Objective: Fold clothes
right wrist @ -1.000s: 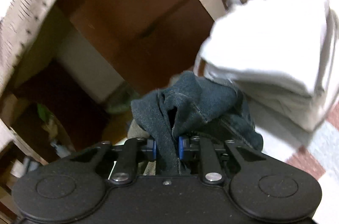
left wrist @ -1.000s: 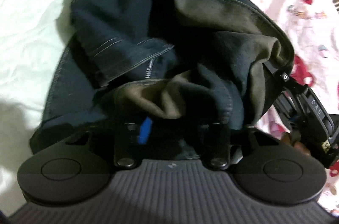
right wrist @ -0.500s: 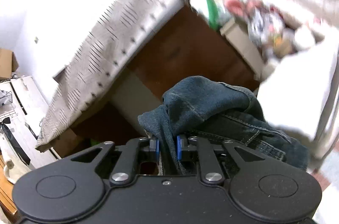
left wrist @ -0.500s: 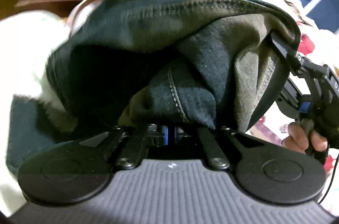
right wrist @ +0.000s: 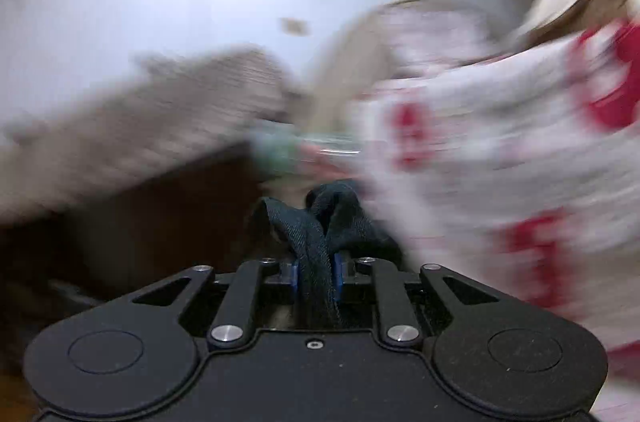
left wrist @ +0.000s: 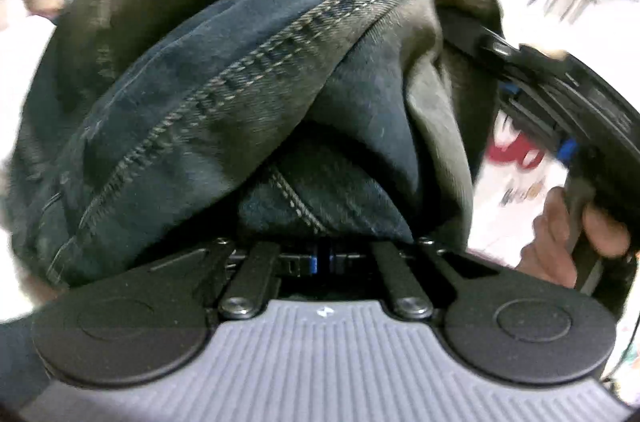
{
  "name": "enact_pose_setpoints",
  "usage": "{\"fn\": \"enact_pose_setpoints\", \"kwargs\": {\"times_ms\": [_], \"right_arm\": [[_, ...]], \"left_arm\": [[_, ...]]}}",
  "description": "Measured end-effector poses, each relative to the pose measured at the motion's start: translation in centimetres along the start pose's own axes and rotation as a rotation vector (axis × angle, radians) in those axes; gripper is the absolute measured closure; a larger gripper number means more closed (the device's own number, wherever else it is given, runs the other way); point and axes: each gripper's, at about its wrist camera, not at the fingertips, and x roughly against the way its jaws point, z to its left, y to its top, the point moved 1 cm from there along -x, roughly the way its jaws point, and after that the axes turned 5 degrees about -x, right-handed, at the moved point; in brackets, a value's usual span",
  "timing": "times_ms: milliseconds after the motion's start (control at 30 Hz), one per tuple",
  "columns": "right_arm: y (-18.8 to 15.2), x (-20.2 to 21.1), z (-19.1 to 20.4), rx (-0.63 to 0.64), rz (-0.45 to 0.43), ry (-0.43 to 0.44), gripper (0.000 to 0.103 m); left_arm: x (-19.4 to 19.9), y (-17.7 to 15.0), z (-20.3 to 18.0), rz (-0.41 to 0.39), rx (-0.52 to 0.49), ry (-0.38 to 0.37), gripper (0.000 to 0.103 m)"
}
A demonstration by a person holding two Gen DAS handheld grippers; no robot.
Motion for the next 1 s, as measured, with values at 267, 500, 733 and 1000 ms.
{"fn": "enact_pose_setpoints", "kwargs": {"times_ms": [267,500,733,1000], "right_arm": [[-16.2,0.5,-11.1,-0.237,0.345,-0.274,0.052],[-22.0,3.8,-15.5,-0.451,0.452,-0.315,0.051],[-25.1,3.6,-15.0,-0.58,0.502,-0.233,0.051],[-29.3,0.3,-15.6,-0.881,0.652,-0.078,0.05]], "left_arm": [[-7.1,-3.8,3.7,0.162,-0.11,0.061,0.055],[-9.2,-5.9,11.1,0.227,-0.096,0.11,0.052],[-10.5,-7.9,15.1,0.278,-0.109,0.167,0.052],[-11.9,-7.8,13.5,0.236,-0.209,0.27,0.043]]}}
